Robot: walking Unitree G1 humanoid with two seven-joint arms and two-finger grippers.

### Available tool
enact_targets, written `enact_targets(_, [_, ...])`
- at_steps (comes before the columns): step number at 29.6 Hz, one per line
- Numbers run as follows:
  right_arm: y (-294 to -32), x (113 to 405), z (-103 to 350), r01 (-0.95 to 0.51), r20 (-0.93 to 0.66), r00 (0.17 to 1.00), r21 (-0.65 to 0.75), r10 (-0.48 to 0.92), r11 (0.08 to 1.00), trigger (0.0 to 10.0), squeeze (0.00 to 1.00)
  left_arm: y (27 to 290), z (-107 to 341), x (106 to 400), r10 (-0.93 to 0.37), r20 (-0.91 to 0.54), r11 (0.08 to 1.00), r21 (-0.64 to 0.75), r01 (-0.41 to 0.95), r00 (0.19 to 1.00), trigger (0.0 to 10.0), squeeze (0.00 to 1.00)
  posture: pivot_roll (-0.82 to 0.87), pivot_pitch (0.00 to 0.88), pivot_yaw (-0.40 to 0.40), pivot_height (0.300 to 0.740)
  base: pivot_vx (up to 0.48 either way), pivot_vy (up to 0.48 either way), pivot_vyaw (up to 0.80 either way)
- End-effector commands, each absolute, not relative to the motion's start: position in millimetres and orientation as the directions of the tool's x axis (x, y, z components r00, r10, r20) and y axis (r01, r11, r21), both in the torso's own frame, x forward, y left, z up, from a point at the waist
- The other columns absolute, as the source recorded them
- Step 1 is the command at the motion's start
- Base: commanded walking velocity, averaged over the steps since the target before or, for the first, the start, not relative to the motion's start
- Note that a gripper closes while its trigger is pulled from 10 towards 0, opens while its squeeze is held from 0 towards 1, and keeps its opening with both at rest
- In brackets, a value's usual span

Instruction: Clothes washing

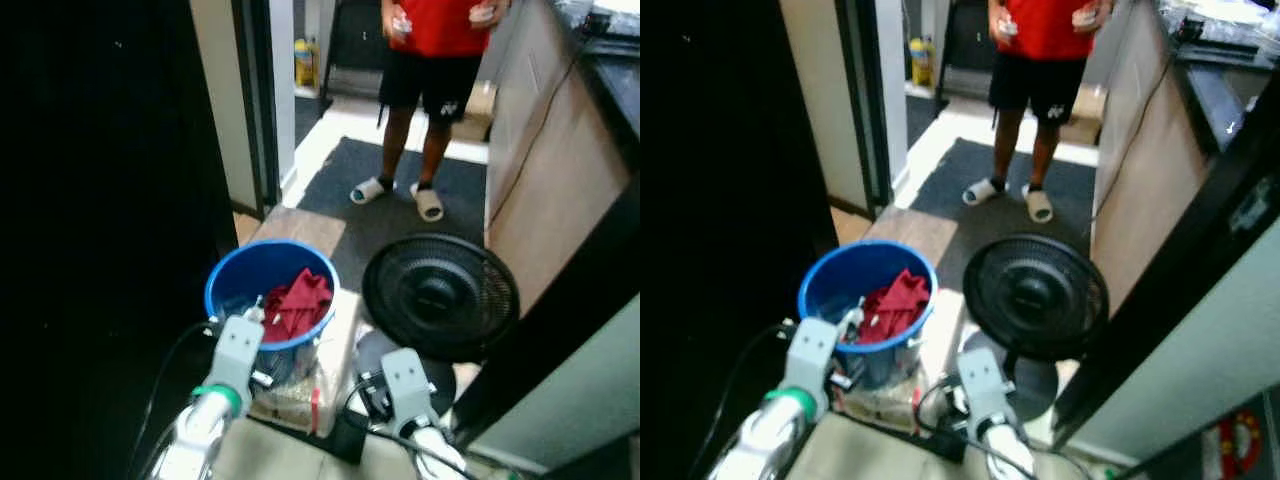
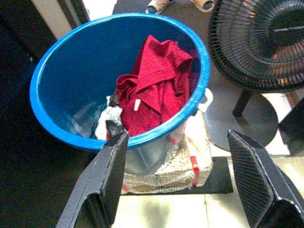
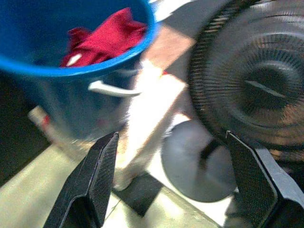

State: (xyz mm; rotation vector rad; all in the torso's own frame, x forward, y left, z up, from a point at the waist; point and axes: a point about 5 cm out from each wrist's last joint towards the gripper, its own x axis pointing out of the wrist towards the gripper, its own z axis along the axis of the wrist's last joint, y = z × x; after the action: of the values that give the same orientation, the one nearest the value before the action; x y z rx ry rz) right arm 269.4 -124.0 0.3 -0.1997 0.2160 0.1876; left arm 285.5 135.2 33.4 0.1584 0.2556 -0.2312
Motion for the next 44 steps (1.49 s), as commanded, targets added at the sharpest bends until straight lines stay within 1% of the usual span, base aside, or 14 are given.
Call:
enact_targets(1, [-120.8, 266.2, -3.1, -0.209, -0.246, 0.955, -0.164, 0.165, 0.964, 10.0, 0.0, 139.3, 29.0, 282.2, -0.195, -0.285, 0.961, 0.137, 0.242, 0.939, 10.0, 0.0, 0.02, 0.013, 0.057, 0.74, 0.0, 0.0, 0.0])
enact_targets(7, [-121.0, 265.7, -3.4, -0.21, -0.247, 0.955, -0.164, 0.166, 0.964, 10.0, 0.0, 137.9, 29.1, 281.7, -0.2, -0.279, 0.958, 0.143, 0.247, 0.939, 10.0, 0.0, 0.02, 0.014, 0.054, 0.74, 0.091, 0.0, 0.0])
enact_targets(24, [-120.7, 265.5, -3.4, -0.213, -0.247, 0.954, -0.166, 0.169, 0.963, 10.0, 0.0, 137.3, 27.2, 280.5, -0.194, -0.285, 0.959, 0.145, 0.242, 0.939, 10.0, 0.0, 0.02, 0.018, 0.053, 0.74, 0.355, 0.0, 0.0])
enact_targets(44, [-120.1, 266.2, -3.3, -0.218, -0.25, 0.953, -0.168, 0.172, 0.962, 10.0, 0.0, 139.5, 24.3, 280.2, -0.17, -0.307, 0.967, 0.129, 0.218, 0.936, 10.0, 0.0, 0.02, 0.018, 0.05, 0.74, 0.0, 0.0, 0.0])
